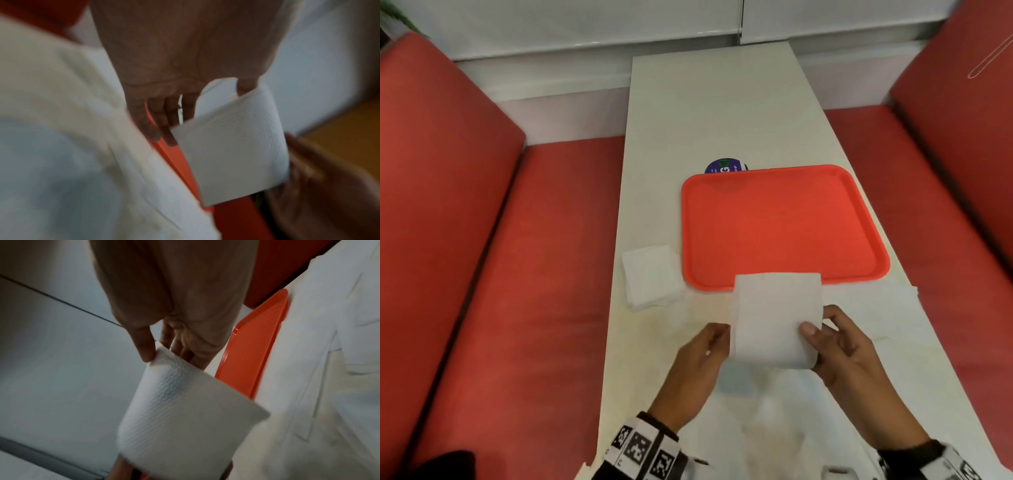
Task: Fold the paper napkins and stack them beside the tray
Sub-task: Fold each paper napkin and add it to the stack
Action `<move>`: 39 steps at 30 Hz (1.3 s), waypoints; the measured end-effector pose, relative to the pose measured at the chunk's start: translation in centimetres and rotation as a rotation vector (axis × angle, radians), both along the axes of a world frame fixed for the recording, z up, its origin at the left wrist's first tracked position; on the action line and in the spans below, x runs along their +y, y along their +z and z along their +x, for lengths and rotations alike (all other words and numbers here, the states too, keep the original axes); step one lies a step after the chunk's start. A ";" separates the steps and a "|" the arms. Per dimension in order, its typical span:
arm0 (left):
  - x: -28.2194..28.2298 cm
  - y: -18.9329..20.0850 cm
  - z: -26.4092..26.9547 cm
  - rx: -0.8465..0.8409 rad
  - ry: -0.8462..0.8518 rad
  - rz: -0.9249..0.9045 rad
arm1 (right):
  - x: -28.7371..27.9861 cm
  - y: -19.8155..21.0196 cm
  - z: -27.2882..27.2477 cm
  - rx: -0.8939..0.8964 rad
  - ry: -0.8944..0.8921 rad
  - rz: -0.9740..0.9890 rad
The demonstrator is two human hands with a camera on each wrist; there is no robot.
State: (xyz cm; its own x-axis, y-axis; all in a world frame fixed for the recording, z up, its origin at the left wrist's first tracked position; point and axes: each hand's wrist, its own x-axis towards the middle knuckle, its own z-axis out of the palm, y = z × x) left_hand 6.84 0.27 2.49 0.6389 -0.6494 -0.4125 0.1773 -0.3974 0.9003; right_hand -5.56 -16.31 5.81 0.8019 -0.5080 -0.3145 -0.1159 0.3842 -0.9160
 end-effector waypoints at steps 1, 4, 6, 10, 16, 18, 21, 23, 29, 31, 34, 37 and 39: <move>-0.3 0.7 -1.0 0.134 0.013 -0.072 | -0.3 0.2 -0.5 0.021 0.007 -0.024; -1.1 2.0 -3.3 0.214 0.060 -0.195 | -0.9 0.8 -1.9 0.085 -0.053 -0.133; -1.9 2.6 -4.7 0.061 0.168 -0.204 | -1.2 1.2 -2.9 0.094 -0.122 -0.231; -3.2 5.1 -7.4 -0.197 0.357 -0.202 | -0.9 2.3 -4.7 0.103 -0.217 -0.437; -5.5 6.8 -10.2 0.083 0.109 -0.255 | 0.1 3.9 -7.0 -0.010 0.067 -0.376; -5.9 6.9 -10.5 0.154 0.168 -0.271 | -0.6 3.7 -7.6 -0.021 -0.041 -0.425; -6.0 6.7 -10.7 0.317 0.220 -0.279 | -2.5 3.0 -8.9 0.117 -0.153 -0.627; -6.1 6.6 -10.8 0.367 0.203 -0.267 | -3.6 2.8 -9.7 0.218 -0.077 -0.518; -6.6 7.4 -10.8 0.326 0.162 -0.247 | -5.2 2.8 -10.6 0.115 0.036 -0.171; -6.4 7.4 -10.7 0.252 0.152 -0.217 | -5.5 2.6 -10.6 0.095 -0.024 -0.138; -5.7 6.9 -10.8 0.175 0.196 -0.206 | -5.9 2.3 -10.7 0.074 -0.077 -0.074; -5.3 6.7 -11.1 0.131 0.224 -0.228 | -6.2 2.3 -11.0 0.043 -0.048 -0.037; -5.3 6.8 -11.2 0.133 0.242 -0.263 | -6.3 2.4 -11.2 0.012 -0.026 -0.016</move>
